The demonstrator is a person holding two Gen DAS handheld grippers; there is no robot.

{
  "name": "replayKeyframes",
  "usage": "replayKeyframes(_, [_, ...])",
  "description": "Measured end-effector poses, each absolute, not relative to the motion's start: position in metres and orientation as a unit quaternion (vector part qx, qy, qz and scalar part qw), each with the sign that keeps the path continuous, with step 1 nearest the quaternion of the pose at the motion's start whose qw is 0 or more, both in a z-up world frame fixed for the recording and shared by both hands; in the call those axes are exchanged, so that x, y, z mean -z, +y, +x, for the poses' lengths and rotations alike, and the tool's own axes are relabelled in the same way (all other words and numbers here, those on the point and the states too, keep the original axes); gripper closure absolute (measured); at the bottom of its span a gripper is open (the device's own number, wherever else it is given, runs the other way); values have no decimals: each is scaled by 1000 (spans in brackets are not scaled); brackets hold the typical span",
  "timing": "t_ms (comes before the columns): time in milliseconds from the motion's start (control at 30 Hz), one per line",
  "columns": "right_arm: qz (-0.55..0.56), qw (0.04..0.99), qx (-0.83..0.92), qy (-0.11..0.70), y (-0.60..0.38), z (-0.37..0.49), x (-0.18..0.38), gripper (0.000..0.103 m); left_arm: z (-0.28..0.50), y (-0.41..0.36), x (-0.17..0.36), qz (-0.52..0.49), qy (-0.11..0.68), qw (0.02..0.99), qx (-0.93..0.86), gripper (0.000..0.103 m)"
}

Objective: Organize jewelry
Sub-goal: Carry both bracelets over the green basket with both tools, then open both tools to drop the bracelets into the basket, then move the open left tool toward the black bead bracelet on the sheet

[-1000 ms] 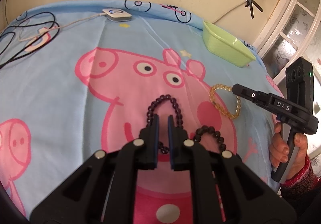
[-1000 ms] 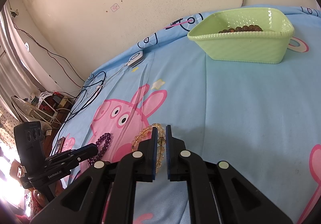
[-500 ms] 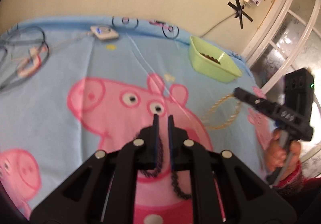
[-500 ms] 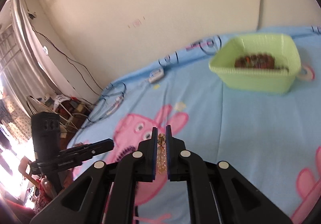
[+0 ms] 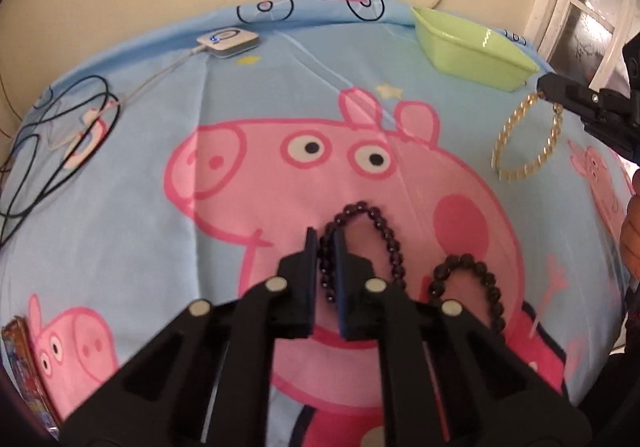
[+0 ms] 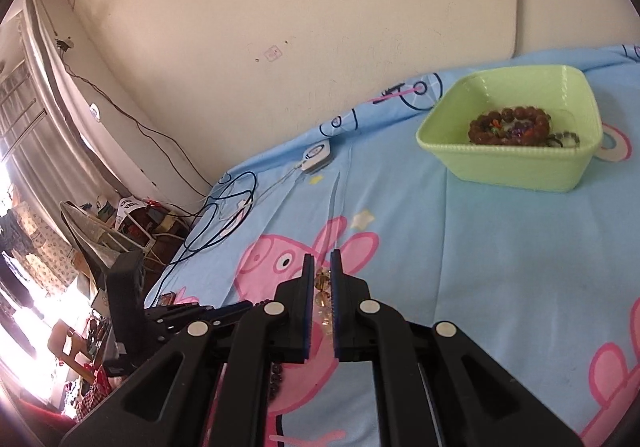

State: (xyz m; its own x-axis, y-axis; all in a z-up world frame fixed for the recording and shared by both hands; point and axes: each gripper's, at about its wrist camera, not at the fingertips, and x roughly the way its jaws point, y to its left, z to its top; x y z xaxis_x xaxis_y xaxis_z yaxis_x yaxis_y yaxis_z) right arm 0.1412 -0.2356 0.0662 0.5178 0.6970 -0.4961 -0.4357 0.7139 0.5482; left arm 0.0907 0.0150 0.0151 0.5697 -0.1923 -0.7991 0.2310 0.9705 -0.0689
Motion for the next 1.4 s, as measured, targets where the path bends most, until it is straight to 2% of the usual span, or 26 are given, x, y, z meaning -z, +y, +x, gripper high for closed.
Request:
replayKeyframes(133, [178, 856, -335, 352, -237, 142, -77, 103, 95, 20, -30, -7, 439, 888, 133, 97])
replayKeyframes(333, [185, 861, -339, 332, -250, 159, -104, 103, 118, -1, -90, -11, 387, 903, 187, 96])
replayKeyframes(500, [173, 891, -305, 288, -276, 183, -141, 103, 160, -52, -138, 26, 339, 912, 231, 96])
replayKeyframes(667, [171, 910, -264, 272, -305, 211, -155, 103, 211, -113, -159, 23, 323, 907, 269, 96])
replayKeyframes(833, [164, 918, -229, 281, -323, 238, -143, 103, 257, -158, -143, 14, 340, 902, 264, 96])
replayKeyframes(867, [159, 920, -220, 284, -324, 242, -136, 103, 267, -163, -136, 10, 348, 902, 256, 95])
replayKeyframes(900, [147, 925, -200, 288, -325, 248, -127, 103, 278, -168, -124, 5, 367, 896, 250, 88])
replayKeyframes(967, [141, 928, -169, 301, -328, 255, -112, 103, 287, -167, -108, -8, 403, 883, 241, 86])
replayKeyframes(1033, [164, 921, -156, 316, -336, 257, -97, 102, 282, -156, -100, -29, 408, 879, 246, 86])
replayKeyframes(1100, [187, 919, -154, 311, -343, 246, -88, 87, 267, -142, -98, -27, 402, 885, 234, 86])
replayKeyframes(1133, [189, 921, -148, 306, -344, 241, -87, 85, 260, -136, -98, -30, 400, 886, 232, 86])
replayKeyframes(1400, [191, 911, -186, 316, -306, 166, -65, 85, 160, -92, -82, -5, 386, 898, 212, 86])
